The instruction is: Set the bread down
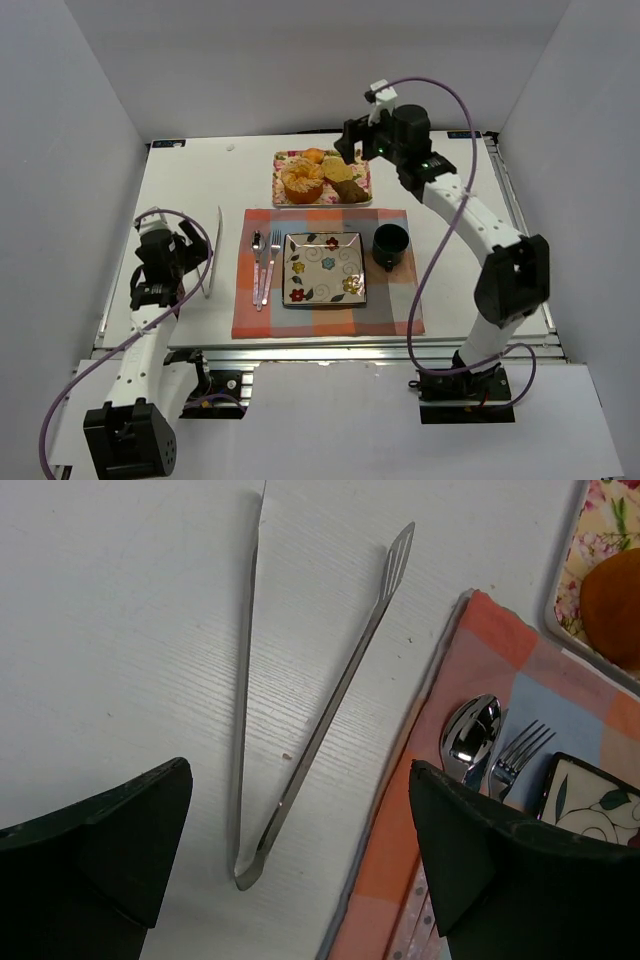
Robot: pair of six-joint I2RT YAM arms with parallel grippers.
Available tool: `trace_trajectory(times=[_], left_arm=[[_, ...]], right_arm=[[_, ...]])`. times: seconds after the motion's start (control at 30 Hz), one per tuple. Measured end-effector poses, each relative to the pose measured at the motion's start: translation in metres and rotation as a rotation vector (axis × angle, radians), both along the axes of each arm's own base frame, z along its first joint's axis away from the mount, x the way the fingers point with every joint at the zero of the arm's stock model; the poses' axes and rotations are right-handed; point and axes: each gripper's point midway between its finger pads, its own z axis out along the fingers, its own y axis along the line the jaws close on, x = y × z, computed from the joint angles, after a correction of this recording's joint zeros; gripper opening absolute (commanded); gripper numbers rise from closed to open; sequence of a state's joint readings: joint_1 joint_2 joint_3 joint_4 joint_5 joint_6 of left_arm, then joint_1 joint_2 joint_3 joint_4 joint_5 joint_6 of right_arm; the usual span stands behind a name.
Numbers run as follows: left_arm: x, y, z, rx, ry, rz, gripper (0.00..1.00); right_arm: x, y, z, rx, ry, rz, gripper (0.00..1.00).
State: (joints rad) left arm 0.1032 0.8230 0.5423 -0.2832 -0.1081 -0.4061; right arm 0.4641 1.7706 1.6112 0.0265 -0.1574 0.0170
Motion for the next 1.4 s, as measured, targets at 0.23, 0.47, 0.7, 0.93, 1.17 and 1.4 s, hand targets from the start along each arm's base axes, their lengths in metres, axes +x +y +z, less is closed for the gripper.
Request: trace_trajectory(times=[0.23,0.47,0.7,0.93,1.17,1.4], left_arm=[[0.005,0.000,-0.016,-0.012,0.052,0.001,0.30],[0.007,-0.002,-0.058,-0.026,0.217,-0.015,0.77],[0.010,0.002,-0.079,0.008,0.318,-0.041,0.98],[0.015,-0.001,-0.107,0.032,0.415,-0.100,0.97],[0.036,-0.011,-0.117,0.054,0.429,-0.180,0.90],[0.046,-0.012,-0.120,0.109,0.451,-0.207,0.74]], right_arm=[[-0.048,-0.026,-0.050,-0.089,0.038,0.334,0.16],[-0.087,-0.031,-0.093,-0.020,0.217,0.651,0.89],[-0.111,-0.025,-0.089,0.014,0.224,0.741,0.89],[-0.119,-0.027,-0.100,0.019,0.254,0.746,0.89],[-0.119,-0.027,-0.099,0.019,0.252,0.745,0.89],[-0.117,-0.029,-0.099,0.024,0.259,0.736,0.89]])
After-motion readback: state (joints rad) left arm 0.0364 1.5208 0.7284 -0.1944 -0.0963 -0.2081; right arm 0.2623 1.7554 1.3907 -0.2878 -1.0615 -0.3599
